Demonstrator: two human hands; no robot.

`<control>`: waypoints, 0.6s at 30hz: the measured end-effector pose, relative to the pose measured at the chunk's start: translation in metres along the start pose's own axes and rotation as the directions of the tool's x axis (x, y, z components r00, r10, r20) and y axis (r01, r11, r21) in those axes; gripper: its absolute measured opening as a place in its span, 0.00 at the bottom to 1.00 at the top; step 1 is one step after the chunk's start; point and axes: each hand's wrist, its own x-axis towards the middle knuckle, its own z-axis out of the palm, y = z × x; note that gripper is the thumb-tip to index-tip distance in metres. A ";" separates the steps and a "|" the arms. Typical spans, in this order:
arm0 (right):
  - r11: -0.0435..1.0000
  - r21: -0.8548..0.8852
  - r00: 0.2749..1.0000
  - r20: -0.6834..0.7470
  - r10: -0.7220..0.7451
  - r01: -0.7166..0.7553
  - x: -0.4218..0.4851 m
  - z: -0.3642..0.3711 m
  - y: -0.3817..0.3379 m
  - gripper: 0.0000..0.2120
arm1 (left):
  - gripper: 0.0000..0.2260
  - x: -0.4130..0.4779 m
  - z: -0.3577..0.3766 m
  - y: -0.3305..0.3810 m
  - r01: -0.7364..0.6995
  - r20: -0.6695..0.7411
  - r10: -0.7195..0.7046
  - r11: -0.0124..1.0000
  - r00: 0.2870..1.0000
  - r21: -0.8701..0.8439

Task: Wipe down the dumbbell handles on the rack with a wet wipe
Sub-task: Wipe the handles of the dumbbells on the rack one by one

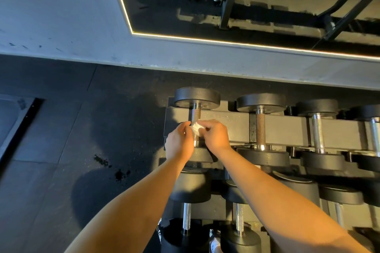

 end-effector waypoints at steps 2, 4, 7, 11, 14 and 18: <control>0.995 0.043 0.994 0.061 0.092 -0.095 -0.010 -0.002 0.008 0.14 | 0.18 0.001 0.001 -0.001 -0.010 -0.004 0.010 1.000 1.000 0.028; 0.985 0.084 0.986 0.078 0.147 -0.153 -0.010 -0.005 0.006 0.13 | 0.18 0.003 0.002 -0.002 0.007 -0.006 -0.007 0.999 1.000 0.040; 0.974 0.182 0.990 -0.019 0.142 -0.136 0.004 -0.010 -0.007 0.13 | 0.19 0.004 0.003 -0.003 0.049 0.004 -0.049 0.999 0.999 0.012; 0.971 0.178 0.984 -0.056 0.170 -0.158 0.014 -0.002 -0.012 0.09 | 0.18 0.002 0.003 -0.001 0.062 -0.012 -0.062 0.998 0.998 -0.012; 0.975 0.103 0.980 0.021 0.196 -0.197 0.002 0.001 -0.001 0.06 | 0.16 0.002 0.003 0.001 0.073 -0.025 -0.073 0.997 0.997 0.003; 0.977 -0.005 0.966 0.151 0.212 -0.214 -0.006 -0.006 0.001 0.09 | 0.16 0.001 0.002 0.003 0.060 -0.033 -0.059 0.998 0.998 0.018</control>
